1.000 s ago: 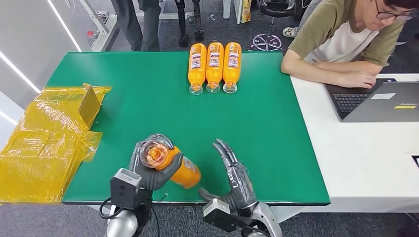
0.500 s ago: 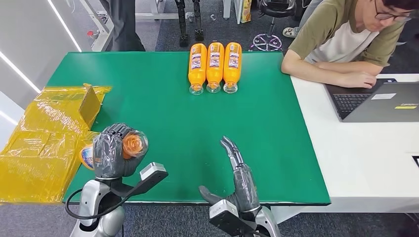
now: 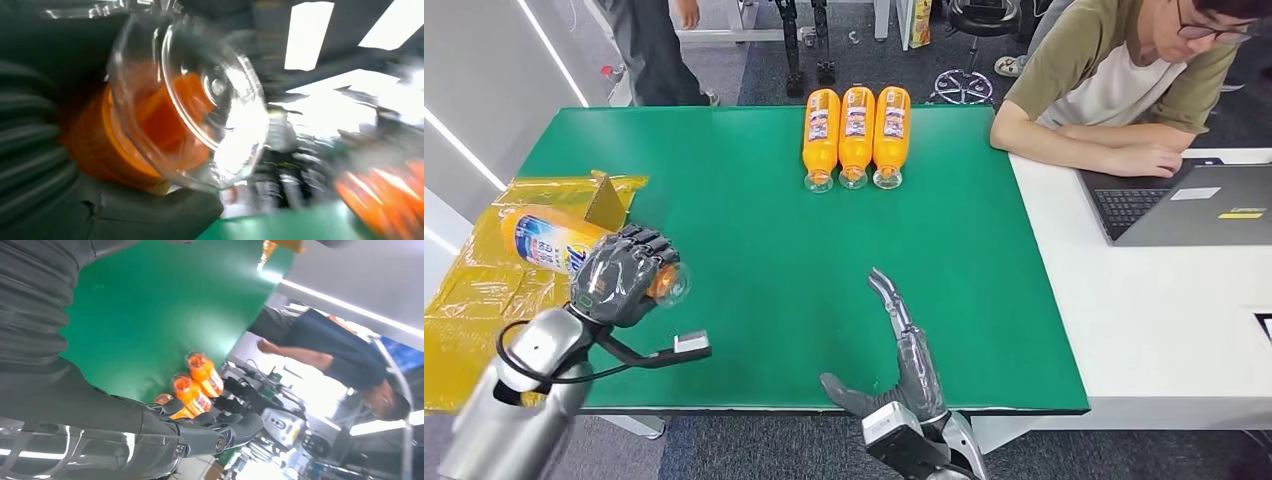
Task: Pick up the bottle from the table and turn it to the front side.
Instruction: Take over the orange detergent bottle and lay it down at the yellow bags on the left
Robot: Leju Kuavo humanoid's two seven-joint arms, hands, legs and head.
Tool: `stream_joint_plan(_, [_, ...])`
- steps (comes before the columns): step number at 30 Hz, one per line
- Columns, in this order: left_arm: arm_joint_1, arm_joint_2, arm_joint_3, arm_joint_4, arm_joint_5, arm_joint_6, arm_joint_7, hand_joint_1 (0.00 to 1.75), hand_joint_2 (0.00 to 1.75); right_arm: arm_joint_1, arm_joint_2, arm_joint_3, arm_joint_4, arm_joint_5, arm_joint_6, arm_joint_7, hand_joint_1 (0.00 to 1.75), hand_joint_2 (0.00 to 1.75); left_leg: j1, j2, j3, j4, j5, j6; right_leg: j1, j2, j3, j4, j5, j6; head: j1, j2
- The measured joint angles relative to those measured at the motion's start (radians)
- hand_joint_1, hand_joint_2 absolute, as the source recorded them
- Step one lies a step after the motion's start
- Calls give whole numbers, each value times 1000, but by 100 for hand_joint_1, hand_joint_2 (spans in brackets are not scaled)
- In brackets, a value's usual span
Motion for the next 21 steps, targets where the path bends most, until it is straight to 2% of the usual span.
stream_joint_plan(2, [-63,50,-39,108,-13,-21,-26,175,175,-14,5,0,5,-10,4,-2,0,175,0,2,0,0,0,-1,0,2,-1,0,1,-1,0,0])
stream_joint_plan(5, [-144,85,-100,271,-41,-36,-24,175,175,-32,13,1,11,-11,12,9,0,175,0,2,0,0,1,-1,0,2,-1,1,1,-2,0,0])
stream_joint_plan(11, [-210,90,-179,507,-27,-61,-23,175,175,-46,26,3,21,-11,13,18,0,175,0,2,-1,0,0,-1,0,2,-1,0,1,-1,0,0])
stream_joint_plan(16, [-217,86,-200,586,-14,-76,-18,175,175,-49,29,3,21,-11,12,18,0,175,0,2,-1,0,-1,-2,0,2,-1,0,1,-1,0,0])
stream_joint_plan(17, [-219,83,-202,599,-8,-83,-15,141,175,-49,29,3,21,-11,12,18,0,175,0,2,-1,0,-1,-2,0,2,-1,-1,1,-1,0,0])
stream_joint_plan(20, [-226,72,-203,636,7,-96,3,10,175,-49,30,3,21,-11,6,22,0,175,0,2,-1,0,-1,-2,0,2,-1,0,1,-1,0,0])
stream_joint_plan(21, [-228,68,-204,646,9,-94,11,0,175,-49,30,3,20,-10,3,25,0,175,0,2,-1,0,-1,-2,0,2,-1,0,1,-1,0,0])
